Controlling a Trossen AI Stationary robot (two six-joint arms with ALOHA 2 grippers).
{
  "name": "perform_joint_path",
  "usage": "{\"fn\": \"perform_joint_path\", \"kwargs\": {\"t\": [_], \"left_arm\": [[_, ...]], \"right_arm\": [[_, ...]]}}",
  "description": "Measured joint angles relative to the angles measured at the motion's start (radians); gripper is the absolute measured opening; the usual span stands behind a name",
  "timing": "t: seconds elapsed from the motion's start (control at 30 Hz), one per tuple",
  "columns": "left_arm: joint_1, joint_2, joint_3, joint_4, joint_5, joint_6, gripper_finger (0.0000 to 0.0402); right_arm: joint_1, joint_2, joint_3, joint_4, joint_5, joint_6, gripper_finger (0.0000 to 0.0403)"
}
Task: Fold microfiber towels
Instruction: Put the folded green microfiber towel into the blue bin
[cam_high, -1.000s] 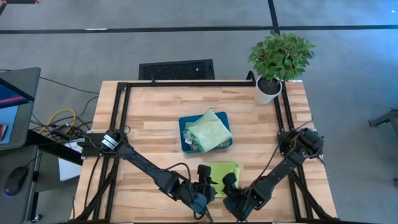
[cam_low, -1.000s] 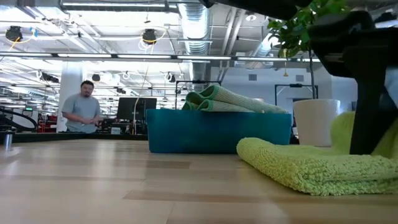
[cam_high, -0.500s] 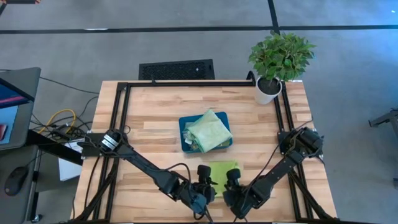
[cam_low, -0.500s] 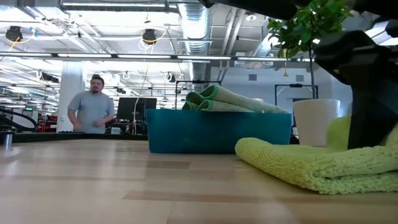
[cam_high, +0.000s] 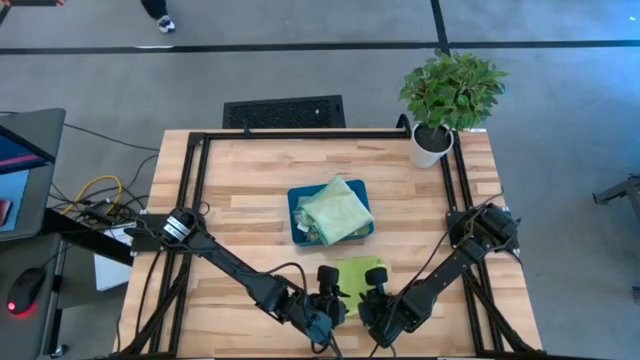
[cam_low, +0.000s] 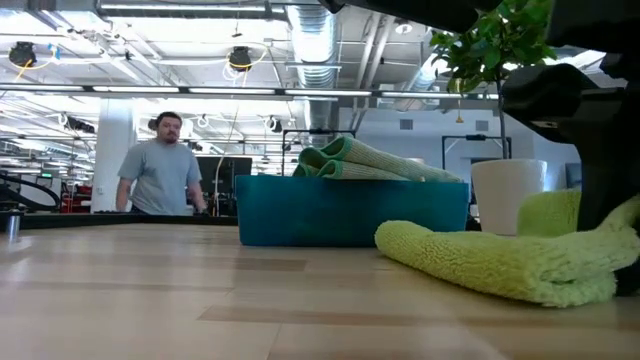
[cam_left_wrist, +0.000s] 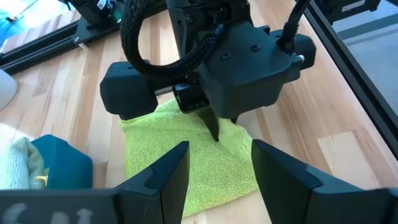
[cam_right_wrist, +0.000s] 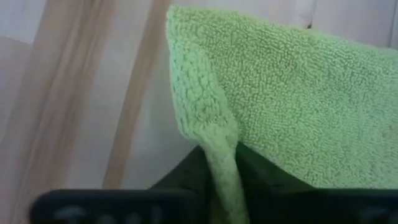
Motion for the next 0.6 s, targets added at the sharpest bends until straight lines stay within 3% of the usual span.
{"fn": "perform_joint_path", "kwargs": {"t": [0.17,0.4,0.6], "left_arm": [[-0.002,0.0,0.0,0.0,0.0,0.0,0.0166],[-0.021,-0.021,0.0,-0.045,-0.009,-0.054,0.0166],[-0.052,-0.076,0.0,-0.137,-0.105,-0.137,0.0166]], "right_arm": [[-0.001,0.001,-0.003,0.002,0.011,-0.003,0.0016],[-0.003,-0.053,-0.014,-0.021,-0.01,-0.003,0.0017],[-0.042,-0.186,-0.01,-0.07,0.002,-0.007,0.0011]]}}
